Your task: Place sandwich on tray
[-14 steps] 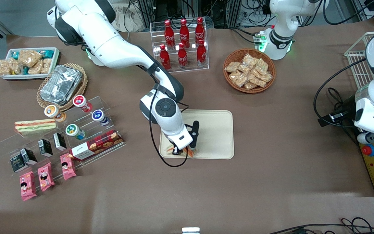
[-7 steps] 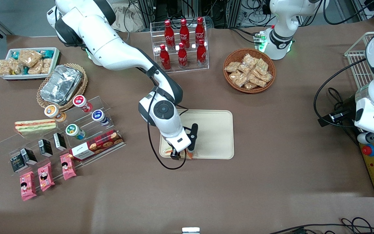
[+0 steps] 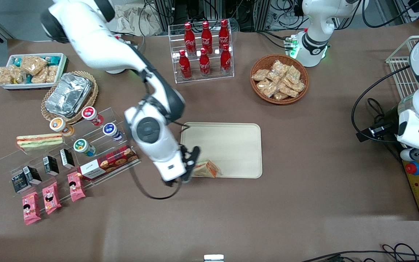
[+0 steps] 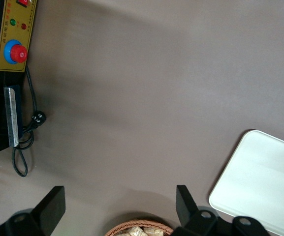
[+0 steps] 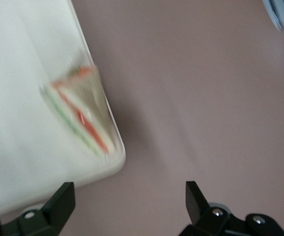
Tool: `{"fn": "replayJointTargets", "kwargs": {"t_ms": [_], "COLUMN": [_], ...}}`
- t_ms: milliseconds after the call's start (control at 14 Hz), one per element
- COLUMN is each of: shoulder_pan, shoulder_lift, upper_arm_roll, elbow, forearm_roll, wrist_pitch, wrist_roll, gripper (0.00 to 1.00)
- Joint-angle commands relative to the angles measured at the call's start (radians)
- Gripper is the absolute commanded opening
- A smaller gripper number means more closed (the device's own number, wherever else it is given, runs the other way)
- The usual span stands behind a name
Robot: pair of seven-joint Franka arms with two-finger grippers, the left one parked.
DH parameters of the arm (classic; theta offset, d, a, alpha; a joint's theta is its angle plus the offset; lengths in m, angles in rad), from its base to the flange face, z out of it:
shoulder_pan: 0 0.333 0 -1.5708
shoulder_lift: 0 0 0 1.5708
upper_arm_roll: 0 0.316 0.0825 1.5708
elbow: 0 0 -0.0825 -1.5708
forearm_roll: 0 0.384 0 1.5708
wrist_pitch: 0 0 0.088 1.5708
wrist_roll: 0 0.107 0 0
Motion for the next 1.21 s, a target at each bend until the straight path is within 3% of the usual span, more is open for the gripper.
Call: {"fn": "replayJointTargets", "kwargs": {"t_ms": [0,143,357,714,1143], "shoulder_pan": [-0.069,-0.116,-0.208,-0.245,-0.252], "shoulder_lift": [-0.083,-0.137,-0.192,-0.308,-0.393], "upper_arm_roll": [0.014,0.011,0.006,-0.040,-0.152], "elbow": [-0.020,-0.020,-0.023,-0.042,-0.089], "forearm_roll": [0.030,0.042,0.146,0.128,0.130], "wrist_pitch": [-0.129,-0.195,-0.246,-0.355,-0.433], "wrist_roll": [0.000,0.011,0.101,0.329,0.375], "gripper": [1.00,1.00,1.00,1.00,1.00]}}
